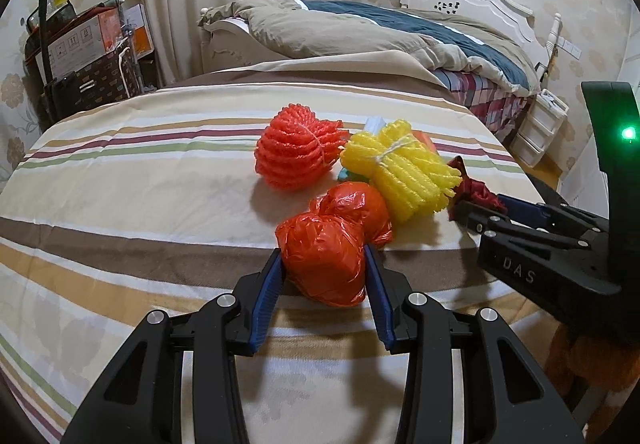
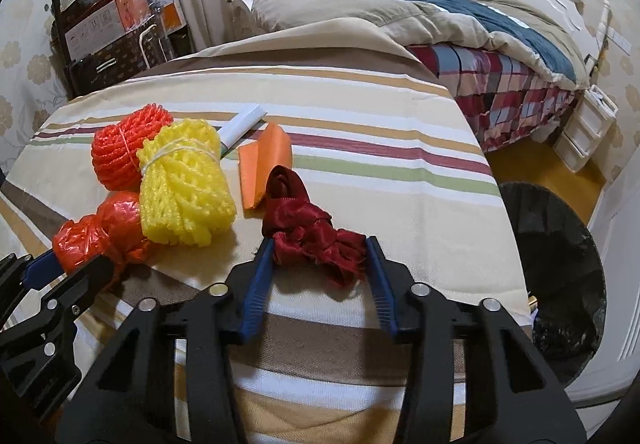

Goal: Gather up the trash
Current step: 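Grasp the dark red cloth with the right gripper while the left gripper holds the bag, then carry the red bag and dark red cloth over the trash bin with both grippers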

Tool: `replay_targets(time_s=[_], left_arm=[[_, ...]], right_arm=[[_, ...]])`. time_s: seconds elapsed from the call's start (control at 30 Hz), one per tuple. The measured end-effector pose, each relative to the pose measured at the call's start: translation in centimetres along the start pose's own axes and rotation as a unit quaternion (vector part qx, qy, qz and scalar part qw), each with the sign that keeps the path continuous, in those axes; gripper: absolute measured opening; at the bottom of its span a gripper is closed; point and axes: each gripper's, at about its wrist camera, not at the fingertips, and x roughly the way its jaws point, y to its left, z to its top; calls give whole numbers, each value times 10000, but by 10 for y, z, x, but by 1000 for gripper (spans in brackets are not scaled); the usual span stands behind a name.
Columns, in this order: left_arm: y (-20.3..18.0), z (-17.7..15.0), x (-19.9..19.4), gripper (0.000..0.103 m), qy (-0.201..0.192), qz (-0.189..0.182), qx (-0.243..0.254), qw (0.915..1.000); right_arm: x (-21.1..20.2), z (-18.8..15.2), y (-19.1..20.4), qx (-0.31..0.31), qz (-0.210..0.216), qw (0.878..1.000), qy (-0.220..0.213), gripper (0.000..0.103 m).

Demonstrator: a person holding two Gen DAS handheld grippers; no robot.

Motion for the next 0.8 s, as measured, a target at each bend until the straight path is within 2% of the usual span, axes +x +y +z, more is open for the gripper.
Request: replay_targets(time_s=[0.1,0.23,0.4,0.53,0.6,0.63,0.8], left_arm=[[2,-3,-1,43,-7,-3,-20,10000],[5,-4,-4,58,-27,3,-101,9999],[6,0,-2,62,-29,0,-89,10000],[4,5,4,62,64,-67,-27,10000],[3,7,5,55,87,-94,27,9999],[2,6,6,47,115,-103,59,9999],[0,4,2,44,38,-127,145,9998]], right_arm=[[-1,-1,0,7,14,10000,-1,40],[-4,-7,1,38,49,10000,-6,39],[-10,-14,1,94,81,9999,-18,39],[-15,-19,0,119,89,9999,-30,39],[-16,-21,0,138,94,9999,-35,39],[-16,-21,-1,151,101,9998,-35,39],[-20,-24,-3,193,111,9997,-50,39]])
